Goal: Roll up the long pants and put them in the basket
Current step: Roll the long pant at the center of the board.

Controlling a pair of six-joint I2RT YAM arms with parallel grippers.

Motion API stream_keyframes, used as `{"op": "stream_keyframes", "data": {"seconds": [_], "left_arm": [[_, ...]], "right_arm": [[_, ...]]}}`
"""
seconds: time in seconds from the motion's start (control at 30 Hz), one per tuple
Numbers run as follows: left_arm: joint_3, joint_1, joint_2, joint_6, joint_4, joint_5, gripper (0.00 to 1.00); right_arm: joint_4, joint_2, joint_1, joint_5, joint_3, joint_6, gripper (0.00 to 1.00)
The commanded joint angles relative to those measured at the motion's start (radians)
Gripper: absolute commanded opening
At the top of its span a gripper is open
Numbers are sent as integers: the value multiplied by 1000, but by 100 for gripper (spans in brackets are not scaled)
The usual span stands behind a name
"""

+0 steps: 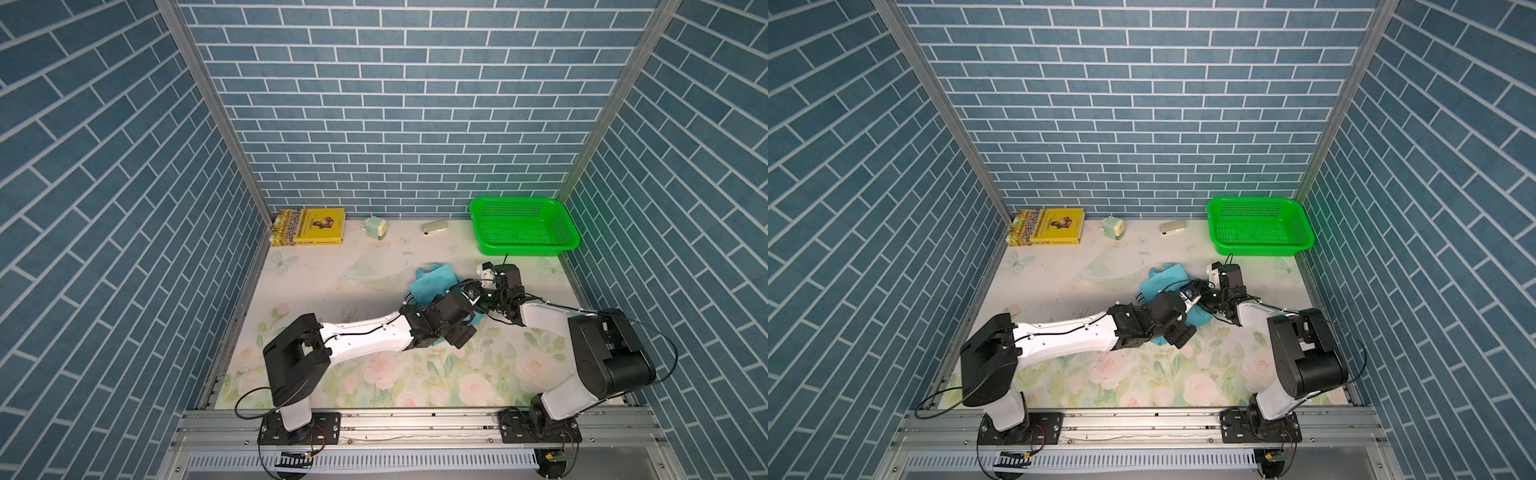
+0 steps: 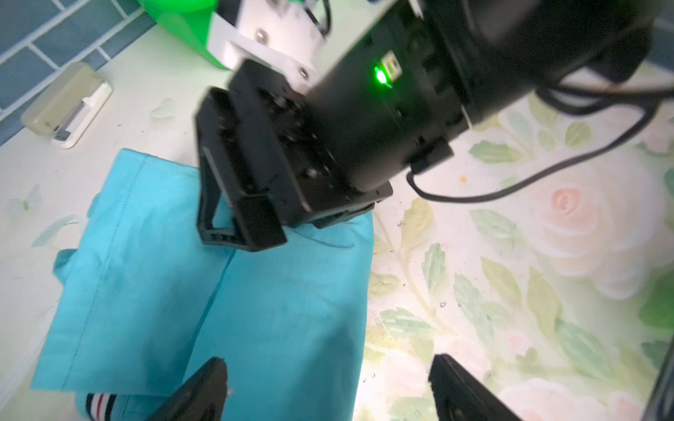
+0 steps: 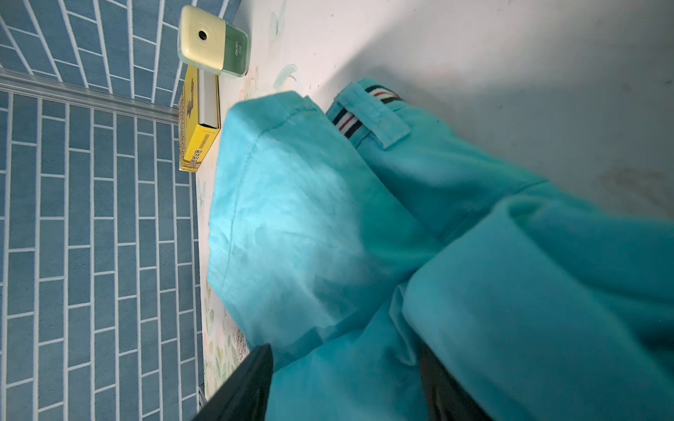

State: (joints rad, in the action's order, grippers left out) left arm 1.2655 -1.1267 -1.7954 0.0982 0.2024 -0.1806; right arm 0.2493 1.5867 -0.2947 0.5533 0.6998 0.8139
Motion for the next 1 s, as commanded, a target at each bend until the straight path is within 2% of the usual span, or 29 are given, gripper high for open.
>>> {"op": "stream_keyframes", "data": {"seconds": [0.0, 0.2, 0.4, 0.43, 0.47, 0.5, 0.57, 0.6, 0.7, 0.73, 0.8, 0.87, 0.97], "left_arm": [[-14, 8, -78, -119, 60, -30, 100], [-52, 8, -165, -160, 15, -110, 100], [-81, 5, -221, -164, -36, -297, 99], [-87, 5, -228, -167, -45, -316, 96], [-88, 6, -236, -166, -53, -336, 89], [-87, 7, -242, -165, -58, -346, 78], [-81, 8, -257, -159, -64, -341, 38], [-76, 7, -260, -152, -61, -321, 29], [-69, 8, -232, -116, -58, -163, 5], [-72, 13, -208, -91, -61, -75, 0], [-63, 29, -173, -35, -56, 140, 0], [-31, 61, -161, 44, -49, 403, 0], [-51, 120, -147, 261, -180, 812, 0]], "right_arm": [[-77, 42, -2, -32, 29, -26, 69], [-110, 70, -2, -15, 59, -48, 69], [-148, 95, -2, 4, 87, -68, 69], [-154, 98, -2, 7, 93, -72, 69], [-162, 101, -2, 9, 100, -77, 69], [-172, 103, -2, 11, 106, -83, 69], [-198, 104, -3, 15, 127, -98, 69], [-211, 104, -2, 16, 135, -104, 70], [-270, 72, 8, 15, 160, -132, 70], [-309, 51, 21, 2, 171, -149, 70], [-370, -3, 51, -18, 177, -174, 71], [-441, -76, 84, -49, 186, -193, 72], [-565, -170, 104, -105, 229, -231, 72]]}}
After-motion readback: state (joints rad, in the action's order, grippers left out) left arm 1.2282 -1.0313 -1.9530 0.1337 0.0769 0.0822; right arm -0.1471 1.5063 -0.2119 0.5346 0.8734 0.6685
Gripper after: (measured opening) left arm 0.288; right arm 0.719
